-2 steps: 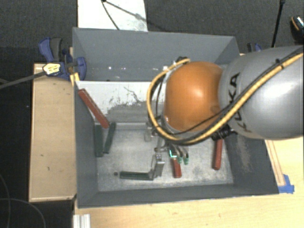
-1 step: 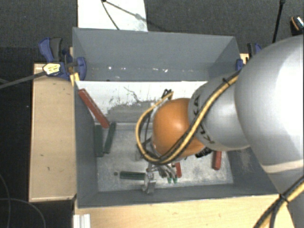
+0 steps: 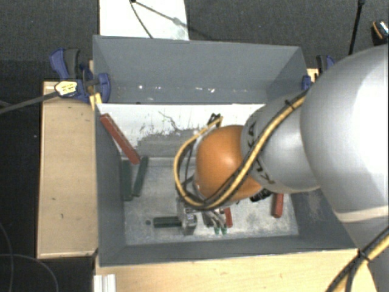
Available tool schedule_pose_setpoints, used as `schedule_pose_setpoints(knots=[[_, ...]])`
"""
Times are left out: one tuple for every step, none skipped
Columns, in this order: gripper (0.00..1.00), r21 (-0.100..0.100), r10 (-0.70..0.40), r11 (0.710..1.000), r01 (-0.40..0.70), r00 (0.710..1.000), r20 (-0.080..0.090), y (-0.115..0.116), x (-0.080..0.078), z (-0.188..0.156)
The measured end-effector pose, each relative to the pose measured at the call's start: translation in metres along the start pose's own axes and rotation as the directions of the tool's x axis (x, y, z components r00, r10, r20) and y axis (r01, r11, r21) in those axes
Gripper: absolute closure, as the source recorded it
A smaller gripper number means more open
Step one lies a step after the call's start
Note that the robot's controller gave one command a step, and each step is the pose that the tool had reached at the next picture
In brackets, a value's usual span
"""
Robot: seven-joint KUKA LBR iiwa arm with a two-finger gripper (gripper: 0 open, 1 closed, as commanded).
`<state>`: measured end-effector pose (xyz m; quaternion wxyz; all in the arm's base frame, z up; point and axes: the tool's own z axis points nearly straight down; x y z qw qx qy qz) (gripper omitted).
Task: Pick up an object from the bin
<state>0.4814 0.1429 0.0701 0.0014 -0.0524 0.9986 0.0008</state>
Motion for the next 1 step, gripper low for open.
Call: schedule_pose_setpoints(knots=[[1.0,-0.001,-0.008,1.0,0.008,1.0,0.008,0.0146,-0.016,-0.1417]])
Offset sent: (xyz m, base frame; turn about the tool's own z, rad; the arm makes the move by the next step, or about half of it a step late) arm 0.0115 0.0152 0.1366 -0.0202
